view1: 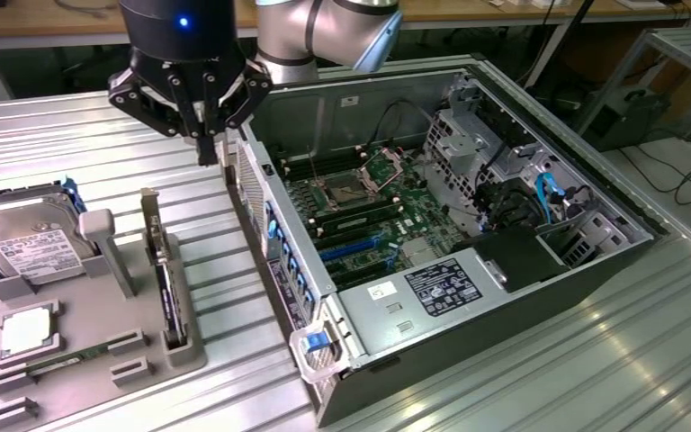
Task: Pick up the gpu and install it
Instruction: 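Reach for the gpu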
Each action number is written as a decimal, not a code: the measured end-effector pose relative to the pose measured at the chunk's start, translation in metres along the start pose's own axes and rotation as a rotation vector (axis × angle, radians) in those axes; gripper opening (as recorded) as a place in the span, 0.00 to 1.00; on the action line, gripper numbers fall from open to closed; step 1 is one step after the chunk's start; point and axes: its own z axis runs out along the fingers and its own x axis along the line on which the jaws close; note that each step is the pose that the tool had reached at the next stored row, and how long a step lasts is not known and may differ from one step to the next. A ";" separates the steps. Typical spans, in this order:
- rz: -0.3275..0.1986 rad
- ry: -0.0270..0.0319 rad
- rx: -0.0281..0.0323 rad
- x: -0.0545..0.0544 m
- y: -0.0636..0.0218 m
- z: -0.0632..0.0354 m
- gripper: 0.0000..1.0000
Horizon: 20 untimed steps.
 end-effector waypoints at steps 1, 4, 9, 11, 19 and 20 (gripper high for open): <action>0.000 0.0000 0.0001 0.001 -0.0008 -0.0001 0.11; 0.000 0.0001 0.0001 0.003 -0.0024 -0.0003 0.11; 0.000 0.0001 0.0001 0.007 -0.0061 -0.0006 0.11; 0.000 0.0001 0.0000 0.008 -0.0074 -0.0007 0.11; 0.000 0.0002 0.0001 0.014 -0.0115 -0.0012 0.11; 0.000 0.0001 0.0000 0.015 -0.0120 -0.0012 0.11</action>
